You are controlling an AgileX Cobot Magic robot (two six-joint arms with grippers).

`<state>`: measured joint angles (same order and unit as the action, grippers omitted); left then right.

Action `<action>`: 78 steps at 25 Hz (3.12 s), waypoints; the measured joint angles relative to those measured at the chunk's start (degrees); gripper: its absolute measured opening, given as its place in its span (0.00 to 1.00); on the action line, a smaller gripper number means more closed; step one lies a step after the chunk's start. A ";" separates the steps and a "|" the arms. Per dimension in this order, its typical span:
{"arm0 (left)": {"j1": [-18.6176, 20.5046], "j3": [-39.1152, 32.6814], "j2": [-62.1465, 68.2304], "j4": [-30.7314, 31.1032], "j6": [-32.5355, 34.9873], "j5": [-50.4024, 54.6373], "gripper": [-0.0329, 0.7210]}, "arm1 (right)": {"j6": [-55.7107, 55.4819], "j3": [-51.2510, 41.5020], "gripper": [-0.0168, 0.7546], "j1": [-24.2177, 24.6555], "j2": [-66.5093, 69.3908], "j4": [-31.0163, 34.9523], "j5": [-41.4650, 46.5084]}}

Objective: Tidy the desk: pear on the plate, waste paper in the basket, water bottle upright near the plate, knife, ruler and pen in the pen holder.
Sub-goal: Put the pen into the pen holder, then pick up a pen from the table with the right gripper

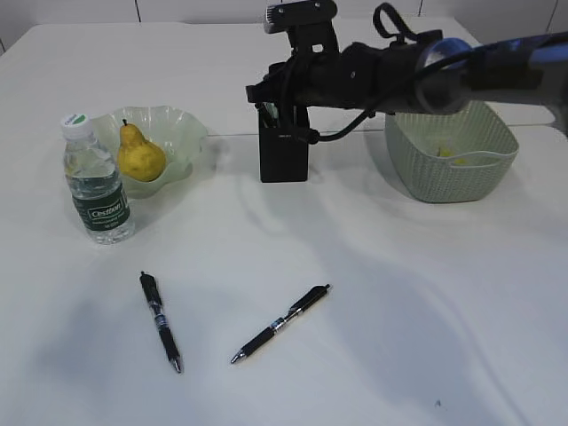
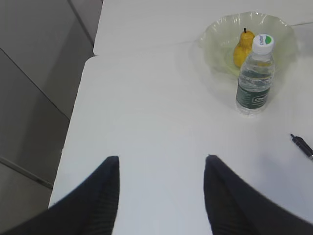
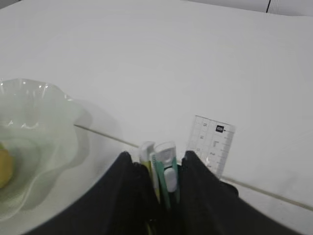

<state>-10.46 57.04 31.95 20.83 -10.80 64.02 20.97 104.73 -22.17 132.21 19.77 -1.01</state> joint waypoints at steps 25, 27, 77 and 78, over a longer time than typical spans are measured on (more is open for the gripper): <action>0.00 0.00 0.00 -1.88 -0.47 -8.07 0.56 | -21.67 0.00 0.39 0.00 -19.84 0.85 60.28; 0.00 0.00 0.00 -1.88 -0.47 -8.07 0.56 | -26.21 0.00 0.39 0.00 -19.84 0.32 62.95; 0.00 10.06 18.16 -2.87 -0.60 0.50 0.55 | -60.94 -8.47 0.40 -7.43 -12.68 -9.01 71.05; 0.00 10.06 18.16 -2.87 -0.60 0.95 0.55 | -61.77 -8.47 0.40 -7.43 -12.68 -9.01 71.05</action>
<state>-10.46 67.10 50.11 17.96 -11.39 64.97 -40.80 96.26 -29.60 119.53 10.76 70.04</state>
